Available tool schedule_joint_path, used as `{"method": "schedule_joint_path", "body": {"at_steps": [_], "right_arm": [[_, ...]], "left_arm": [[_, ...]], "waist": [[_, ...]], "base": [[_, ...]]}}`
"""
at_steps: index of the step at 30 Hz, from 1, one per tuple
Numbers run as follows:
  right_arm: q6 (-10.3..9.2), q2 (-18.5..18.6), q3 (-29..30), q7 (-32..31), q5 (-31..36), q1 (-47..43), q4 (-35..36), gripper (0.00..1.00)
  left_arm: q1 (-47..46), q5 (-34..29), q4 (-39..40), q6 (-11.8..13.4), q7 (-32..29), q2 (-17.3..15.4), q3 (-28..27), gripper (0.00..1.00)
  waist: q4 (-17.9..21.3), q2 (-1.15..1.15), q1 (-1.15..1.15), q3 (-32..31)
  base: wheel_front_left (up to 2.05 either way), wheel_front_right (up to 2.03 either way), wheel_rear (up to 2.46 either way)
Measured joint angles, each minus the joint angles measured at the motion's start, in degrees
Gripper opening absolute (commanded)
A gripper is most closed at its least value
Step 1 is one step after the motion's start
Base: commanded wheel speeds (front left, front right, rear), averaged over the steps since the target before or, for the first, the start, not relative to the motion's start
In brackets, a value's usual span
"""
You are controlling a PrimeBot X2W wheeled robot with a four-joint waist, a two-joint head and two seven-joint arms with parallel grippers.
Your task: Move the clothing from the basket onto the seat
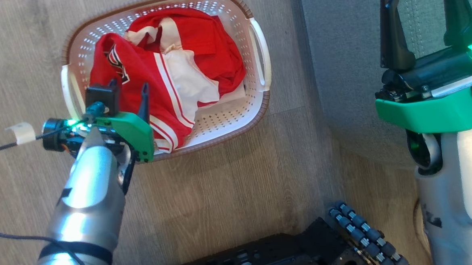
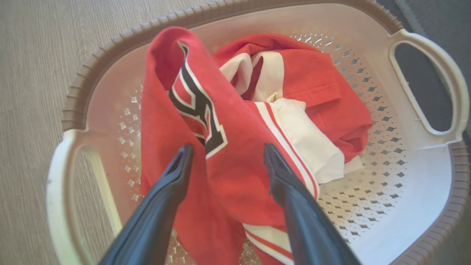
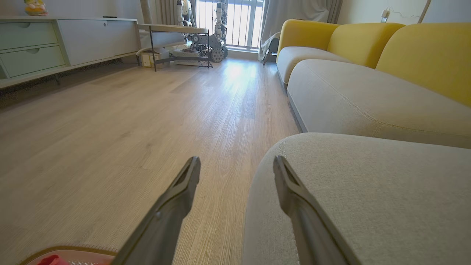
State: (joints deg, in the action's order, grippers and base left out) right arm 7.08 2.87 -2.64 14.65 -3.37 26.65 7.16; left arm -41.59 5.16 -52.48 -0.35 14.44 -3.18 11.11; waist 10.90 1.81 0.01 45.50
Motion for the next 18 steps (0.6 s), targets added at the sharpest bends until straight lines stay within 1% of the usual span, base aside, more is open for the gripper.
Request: {"method": "schedule_joint_path", "body": {"at_steps": [4, 8, 11, 12, 13, 15, 16, 17, 18], "right_arm": [[0.0, 0.0, -0.5, 0.0, -0.3, 0.0, 0.0, 1.0], [0.0, 0.0, -1.1, 0.0, -0.8, 0.0, 0.0, 1.0], [0.0, 0.0, -1.5, 0.0, -0.8, 0.1, 0.0, 1.0], [0.0, 0.0, -1.6, 0.0, -0.8, 0.2, 0.0, 1.0], [0.0, 0.0, -1.6, 0.0, -0.9, 0.2, 0.0, 1.0], [0.0, 0.0, -1.9, 0.0, -1.3, 0.5, 0.0, 1.0], [0.0, 0.0, -2.0, 0.0, -1.3, 0.7, 0.0, 1.0], [0.0, 0.0, -2.1, 0.0, -1.3, 0.9, 0.0, 1.0], [0.0, 0.0, -2.3, 0.0, -1.3, 1.0, 0.0, 1.0]], "left_arm": [[-1.3, 0.0, -0.7, 0.5, 0.0, -0.7, -0.1, 1.0], [-2.3, 0.0, -1.8, 0.6, 0.0, -0.7, 0.0, 1.0], [-3.6, -0.1, -4.6, 0.5, 0.0, -0.7, 0.2, 0.99], [-3.9, -0.1, -5.4, 0.5, 0.0, -0.7, 0.4, 0.71], [-4.2, -0.2, -6.1, 0.5, 0.0, -0.7, 0.4, 0.46], [-4.4, -0.2, -6.9, 0.4, 0.0, -0.7, 0.5, 0.25], [-4.5, -0.2, -7.4, 0.3, 0.0, -0.7, 0.7, 0.03], [-4.6, -0.2, -7.9, 0.0, 0.0, -0.7, 0.9, 0.0], [-4.6, -0.2, -8.2, 0.0, 0.0, -0.7, 1.1, 0.0]], "waist": [[0.8, 0.0, 0.0, 0.7], [1.3, 0.0, 0.0, 1.0], [1.9, 0.0, 0.0, 1.3], [2.1, 0.0, 0.0, 1.3], [2.2, 0.0, 0.0, 1.3], [2.4, 0.0, 0.0, 1.2], [2.5, 0.0, 0.0, 1.2], [2.6, 0.0, 0.0, 1.2], [2.7, 0.0, 0.0, 1.2]], "base": [[0.0, 0.0, 0.0], [0.0, 0.0, 0.0], [0.0, 0.0, 0.0], [0.0, 0.0, 0.0], [0.0, 0.0, 0.0], [0.0, 0.0, 0.0], [0.0, 0.0, 0.0], [0.0, 0.0, 0.0], [0.0, 0.0, 0.0]]}}
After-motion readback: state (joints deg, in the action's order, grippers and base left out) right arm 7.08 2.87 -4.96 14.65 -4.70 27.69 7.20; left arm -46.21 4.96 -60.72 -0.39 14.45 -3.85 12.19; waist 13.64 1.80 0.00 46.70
